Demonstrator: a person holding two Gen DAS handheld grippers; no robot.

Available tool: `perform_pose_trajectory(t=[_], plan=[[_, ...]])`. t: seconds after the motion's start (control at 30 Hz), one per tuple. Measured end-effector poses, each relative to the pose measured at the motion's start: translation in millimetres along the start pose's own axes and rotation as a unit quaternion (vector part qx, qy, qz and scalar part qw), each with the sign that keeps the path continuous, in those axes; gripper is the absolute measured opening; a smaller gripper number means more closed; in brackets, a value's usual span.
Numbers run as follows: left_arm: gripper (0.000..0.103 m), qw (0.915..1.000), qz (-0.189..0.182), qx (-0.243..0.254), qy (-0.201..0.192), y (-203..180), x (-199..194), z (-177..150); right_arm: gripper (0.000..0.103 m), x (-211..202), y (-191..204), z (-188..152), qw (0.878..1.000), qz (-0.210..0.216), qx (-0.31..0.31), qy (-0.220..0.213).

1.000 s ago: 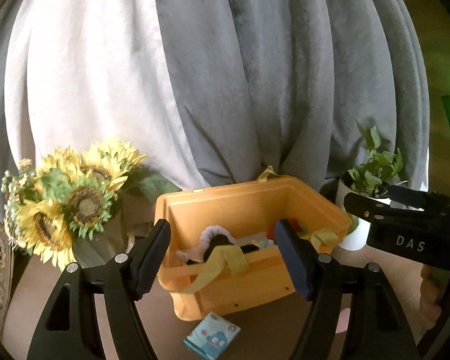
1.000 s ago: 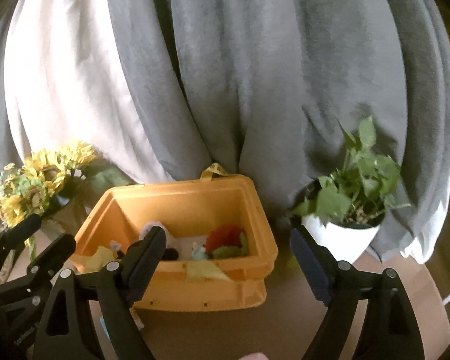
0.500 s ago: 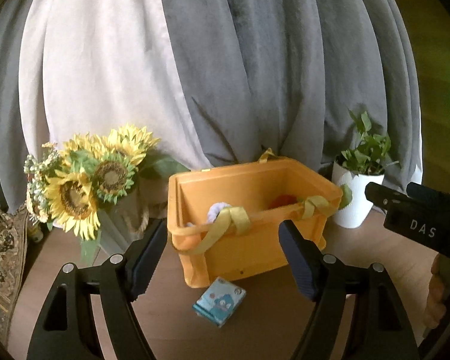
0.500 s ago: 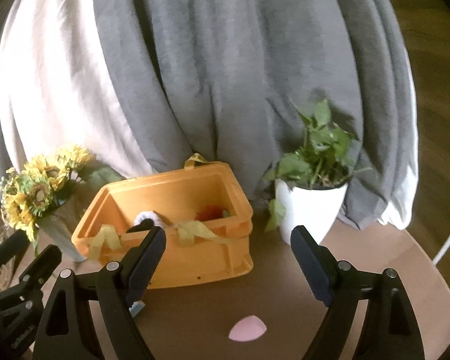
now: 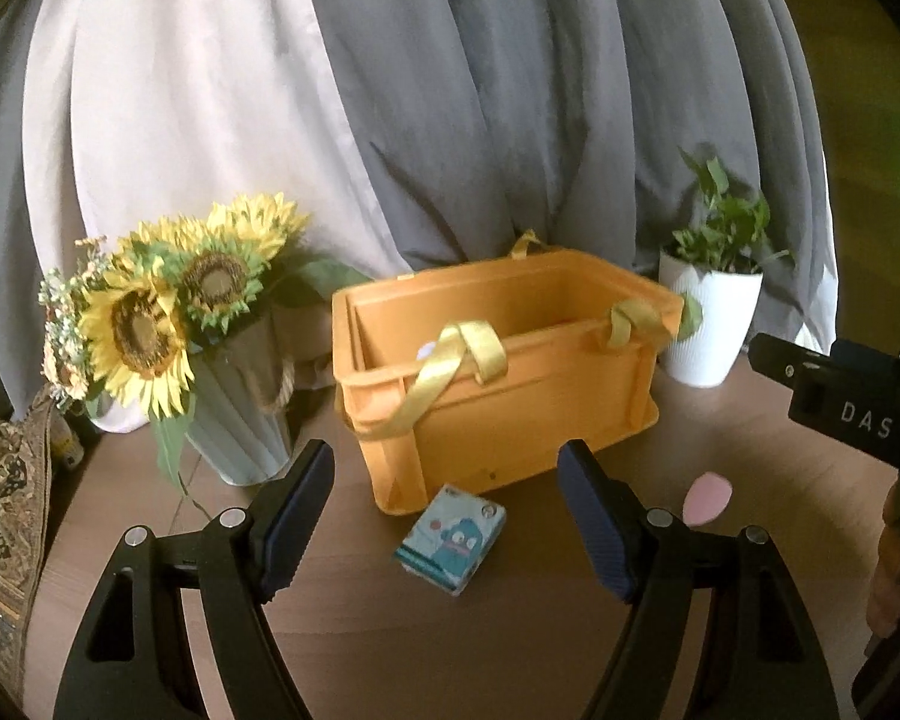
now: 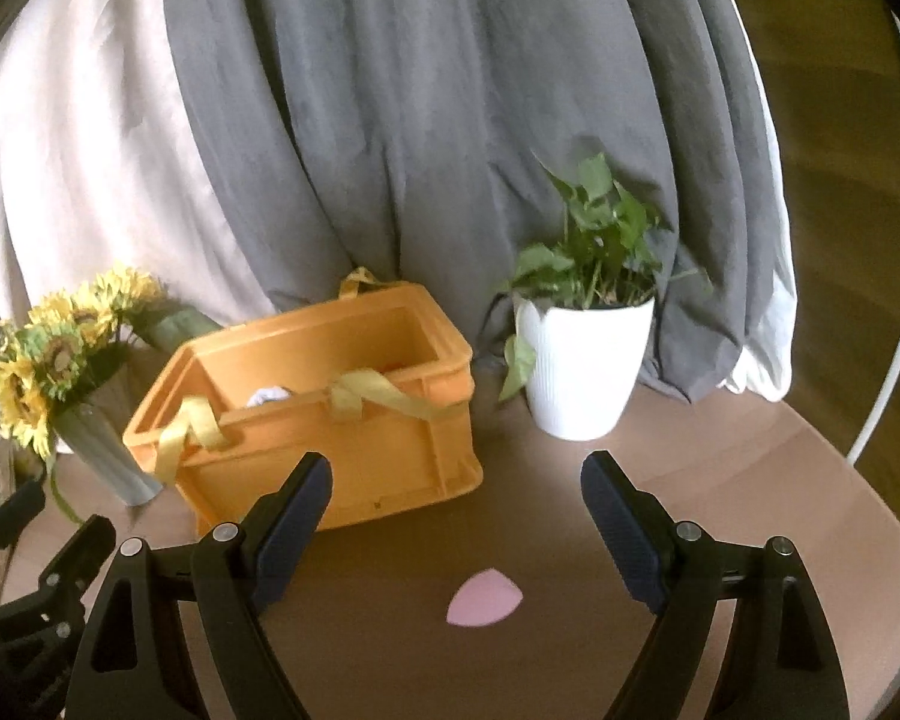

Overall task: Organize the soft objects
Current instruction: 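Move both tools back toward the tissue pack and pink sponge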

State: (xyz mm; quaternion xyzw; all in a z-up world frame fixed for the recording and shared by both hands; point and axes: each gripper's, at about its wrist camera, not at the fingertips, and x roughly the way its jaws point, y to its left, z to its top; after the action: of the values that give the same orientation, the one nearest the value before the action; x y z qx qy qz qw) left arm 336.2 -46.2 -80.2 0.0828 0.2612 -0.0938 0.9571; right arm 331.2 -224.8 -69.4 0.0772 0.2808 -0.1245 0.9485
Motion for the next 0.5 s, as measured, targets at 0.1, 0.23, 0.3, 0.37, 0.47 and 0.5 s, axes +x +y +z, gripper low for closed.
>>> perform_pose_trajectory(t=[0.1, 0.23, 0.3, 0.37, 0.47, 0.5], plan=[[0.079, 0.9999, -0.002, 0.009, 0.009, 2, 6, -6, 0.086, 2, 2, -9, 1.0, -0.009, 0.002, 0.005], [0.079, 0.9994, -0.007, 0.022, 0.024, 6, 18, -13, 0.086, 3, 6, -21, 1.0, -0.023, 0.001, 0.001], [0.079, 0.999, -0.008, 0.031, 0.032, 7, 26, -16, 0.086, 5, 9, -26, 1.0, -0.028, -0.003, 0.003], [0.079, 0.9985, -0.011, 0.037, 0.039, 9, 33, -20, 0.086, 10, 12, -31, 0.999, -0.033, -0.004, 0.007], [0.079, 0.9978, -0.014, 0.046, 0.047, 9, 44, -24, 0.086, 21, 13, -38, 0.999, -0.043, -0.002, 0.02], [0.079, 0.9973, -0.018, 0.05, 0.051, 8, 50, -25, 0.086, 25, 13, -40, 0.999, -0.046, 0.001, 0.025]])
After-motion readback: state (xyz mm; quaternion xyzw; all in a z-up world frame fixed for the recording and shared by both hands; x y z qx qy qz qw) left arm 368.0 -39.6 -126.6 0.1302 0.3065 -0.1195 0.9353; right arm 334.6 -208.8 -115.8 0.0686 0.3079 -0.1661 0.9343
